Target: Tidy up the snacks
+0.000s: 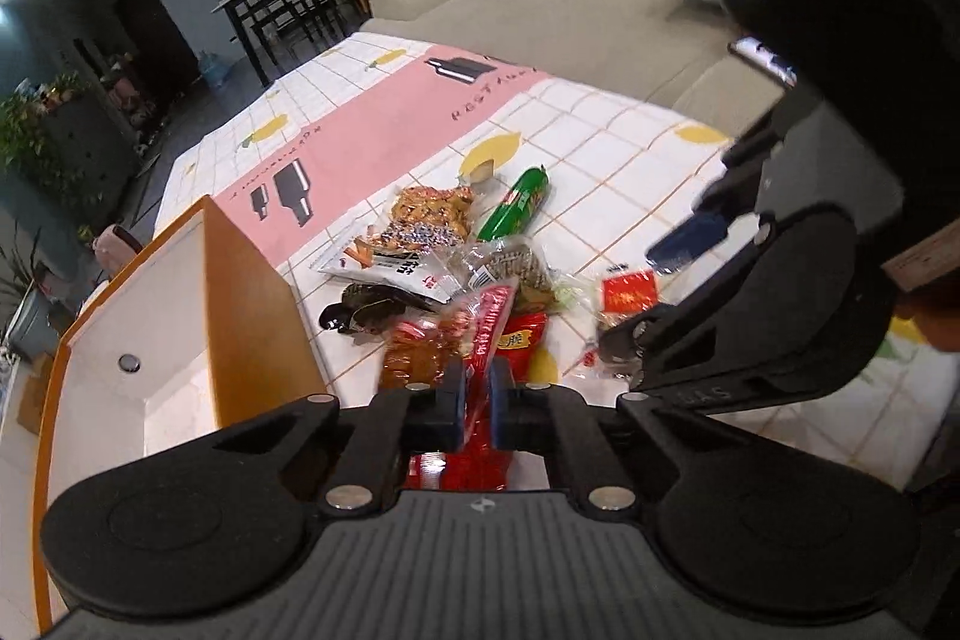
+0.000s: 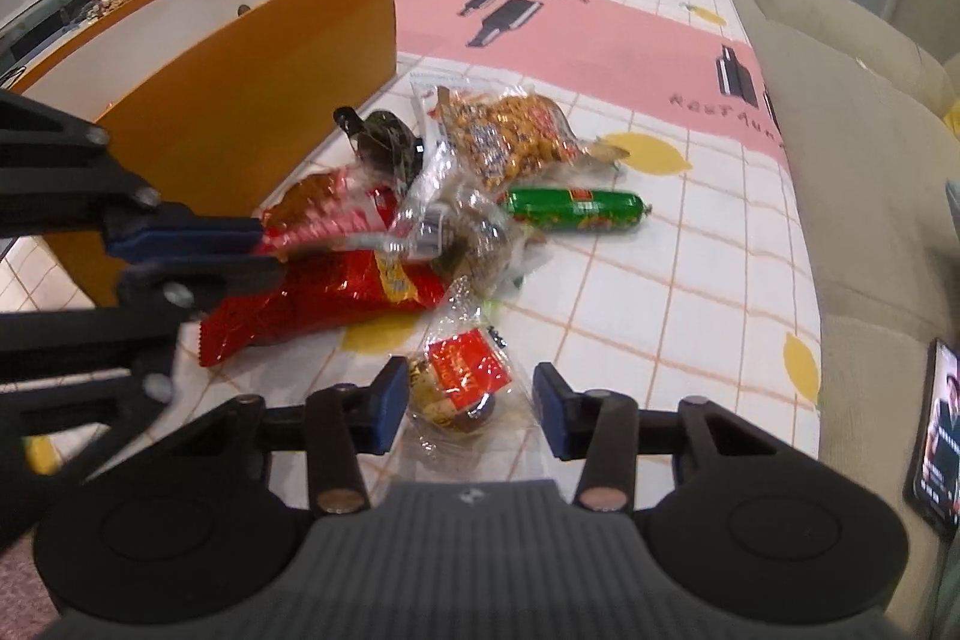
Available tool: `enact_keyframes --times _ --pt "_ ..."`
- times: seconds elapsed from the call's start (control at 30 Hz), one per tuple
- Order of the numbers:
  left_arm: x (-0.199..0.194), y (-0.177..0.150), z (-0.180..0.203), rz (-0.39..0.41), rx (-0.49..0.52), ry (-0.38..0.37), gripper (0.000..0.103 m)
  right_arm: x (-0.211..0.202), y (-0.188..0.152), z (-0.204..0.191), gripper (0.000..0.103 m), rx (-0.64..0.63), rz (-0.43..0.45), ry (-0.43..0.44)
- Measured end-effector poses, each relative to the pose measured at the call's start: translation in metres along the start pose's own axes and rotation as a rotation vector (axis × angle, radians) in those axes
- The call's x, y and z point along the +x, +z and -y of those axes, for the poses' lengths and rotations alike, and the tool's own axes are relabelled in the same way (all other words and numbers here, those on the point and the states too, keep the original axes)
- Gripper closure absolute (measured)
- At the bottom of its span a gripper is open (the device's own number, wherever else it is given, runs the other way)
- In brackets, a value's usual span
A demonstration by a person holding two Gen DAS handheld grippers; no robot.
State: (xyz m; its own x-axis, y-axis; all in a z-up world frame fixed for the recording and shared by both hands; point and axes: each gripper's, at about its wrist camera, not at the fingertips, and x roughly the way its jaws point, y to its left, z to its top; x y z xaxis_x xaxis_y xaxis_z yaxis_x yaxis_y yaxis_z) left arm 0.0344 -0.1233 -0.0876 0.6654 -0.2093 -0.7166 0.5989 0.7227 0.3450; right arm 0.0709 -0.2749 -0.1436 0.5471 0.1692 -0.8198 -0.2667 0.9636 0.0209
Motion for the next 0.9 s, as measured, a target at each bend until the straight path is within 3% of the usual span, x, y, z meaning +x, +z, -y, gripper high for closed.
enact_keyframes --times 0.2,0.33,0.47,0.63,0.73,0.77,0.9 --pt "-0.022 -0.006 0.003 -0.021 -0.058 -0.067 0.097 -0.01 -0.012 0.006 0.06 0.063 -0.064 0.022" --pt "-0.015 -0.012 0.015 -0.069 -0.023 -0.099 0.097 -0.013 -0.016 0.007 0.06 0.081 -0.078 0.023" --pt "-0.005 -0.016 0.014 -0.094 -0.067 -0.162 0.095 -0.013 -0.018 0.011 0.059 0.099 -0.08 0.017" --pt "0.0 -0.019 0.007 -0.117 -0.136 -0.206 0.084 -0.007 -0.018 0.019 0.058 0.133 -0.097 0.003" --pt "-0.009 -0.018 0.006 -0.093 -0.149 -0.168 0.06 -0.006 -0.02 0.024 0.058 0.165 -0.108 0.016" --pt "-0.012 -0.017 0.005 -0.081 -0.158 -0.161 0.047 -0.005 -0.02 0.024 0.057 0.166 -0.111 0.016" --pt "-0.012 -0.011 -0.001 -0.076 -0.226 -0.127 0.037 -0.001 -0.021 0.024 0.055 0.171 -0.127 0.023"
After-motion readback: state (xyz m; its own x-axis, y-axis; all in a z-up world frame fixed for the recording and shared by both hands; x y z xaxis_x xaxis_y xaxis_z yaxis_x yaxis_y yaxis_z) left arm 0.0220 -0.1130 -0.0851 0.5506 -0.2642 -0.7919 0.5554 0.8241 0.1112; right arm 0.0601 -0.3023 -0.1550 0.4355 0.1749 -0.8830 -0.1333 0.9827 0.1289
